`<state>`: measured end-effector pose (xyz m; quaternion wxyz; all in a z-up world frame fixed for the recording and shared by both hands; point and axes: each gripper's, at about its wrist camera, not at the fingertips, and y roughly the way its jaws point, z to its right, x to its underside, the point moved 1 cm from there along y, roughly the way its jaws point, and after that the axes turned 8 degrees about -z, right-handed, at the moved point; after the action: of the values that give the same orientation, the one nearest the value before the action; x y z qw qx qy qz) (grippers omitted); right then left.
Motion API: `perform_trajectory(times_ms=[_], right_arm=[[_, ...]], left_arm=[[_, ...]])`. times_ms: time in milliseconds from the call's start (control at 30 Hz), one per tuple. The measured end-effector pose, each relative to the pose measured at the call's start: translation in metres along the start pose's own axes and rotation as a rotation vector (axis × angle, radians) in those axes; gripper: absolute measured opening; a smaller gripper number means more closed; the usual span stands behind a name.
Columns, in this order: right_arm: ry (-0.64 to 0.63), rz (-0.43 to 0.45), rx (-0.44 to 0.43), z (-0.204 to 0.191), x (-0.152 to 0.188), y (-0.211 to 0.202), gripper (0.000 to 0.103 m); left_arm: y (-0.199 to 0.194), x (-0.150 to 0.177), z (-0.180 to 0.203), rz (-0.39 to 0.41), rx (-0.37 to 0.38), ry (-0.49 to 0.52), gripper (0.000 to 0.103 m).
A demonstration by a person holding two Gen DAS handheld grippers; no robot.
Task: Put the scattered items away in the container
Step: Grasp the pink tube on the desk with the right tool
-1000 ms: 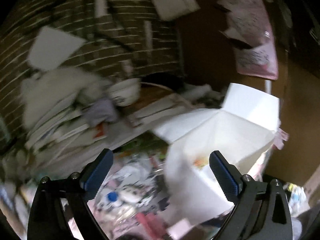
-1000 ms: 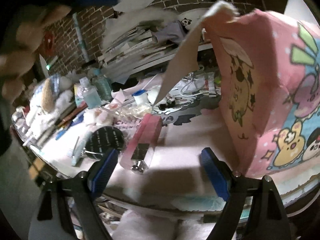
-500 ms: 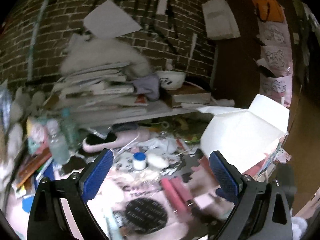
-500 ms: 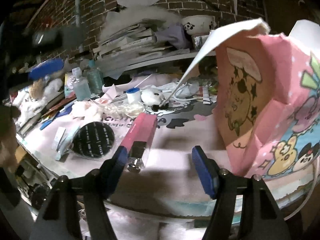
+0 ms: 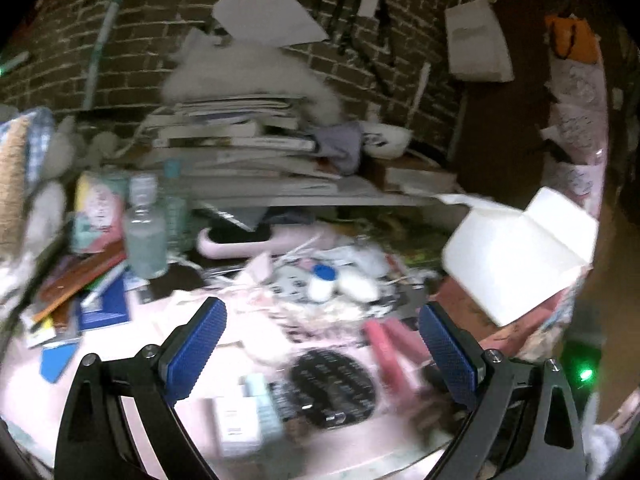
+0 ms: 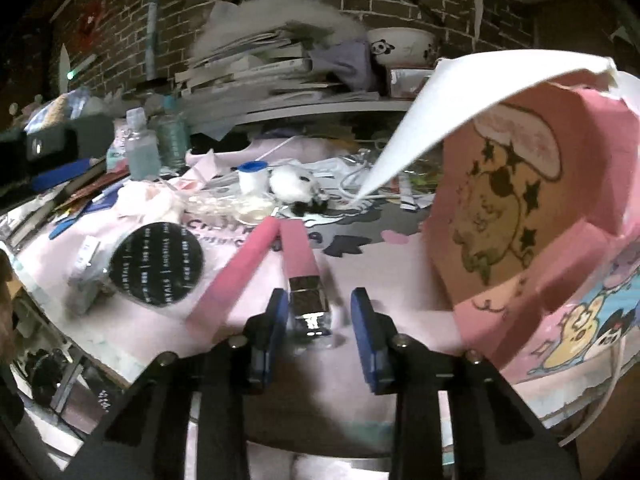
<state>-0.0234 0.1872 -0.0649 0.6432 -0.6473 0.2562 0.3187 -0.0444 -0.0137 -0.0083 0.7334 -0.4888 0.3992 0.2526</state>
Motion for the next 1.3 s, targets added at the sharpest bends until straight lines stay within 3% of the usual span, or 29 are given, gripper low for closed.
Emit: perform_trajectory(times_ms=[167,300,367,467,500,667,933,1300], right_arm=[[-0.024,0.005,-0.017,-0.006,-0.009,0.008,0.03],[-0.014,-0.004,-0.037,-0.005,-0.017,0.018,0.03],[-0.021,0.004,-0.032,-0.006,-0.017,0.019,0.029],[-0.049,0.024,-0.041,-0.012,-0.015,0.018,0.015],[-0.063,0.03,-0.026,-0.016,-0.014,0.018,0.015],[-0.075,0.037,-0.012,-0.02,-0.01,0.012,0.015],[-0.095,0.112,0.023,-0.023,-0.005,-0.009,0.015],[-0.161,0.178,-0.048,-0.055,-0.024,-0.032,0.015]], left_arm=[[-0.008,0.006,-0.001,0.063,-0.073,0.047,0.101],[-0.016,0.007,-0.011,0.096,-0.013,-0.023,0.102],[-0.014,0.007,-0.016,0.07,-0.064,-0.051,0.102],[-0.007,0.009,-0.017,0.034,-0.19,0.007,0.102],[-0.006,0.01,-0.017,0.037,-0.2,0.015,0.102],[-0.007,0.012,-0.016,0.049,-0.129,0.009,0.102],[-0.004,0.013,-0.014,0.015,-0.144,0.008,0.102],[-0.017,0.015,-0.039,-0.002,-0.225,-0.087,0.102]])
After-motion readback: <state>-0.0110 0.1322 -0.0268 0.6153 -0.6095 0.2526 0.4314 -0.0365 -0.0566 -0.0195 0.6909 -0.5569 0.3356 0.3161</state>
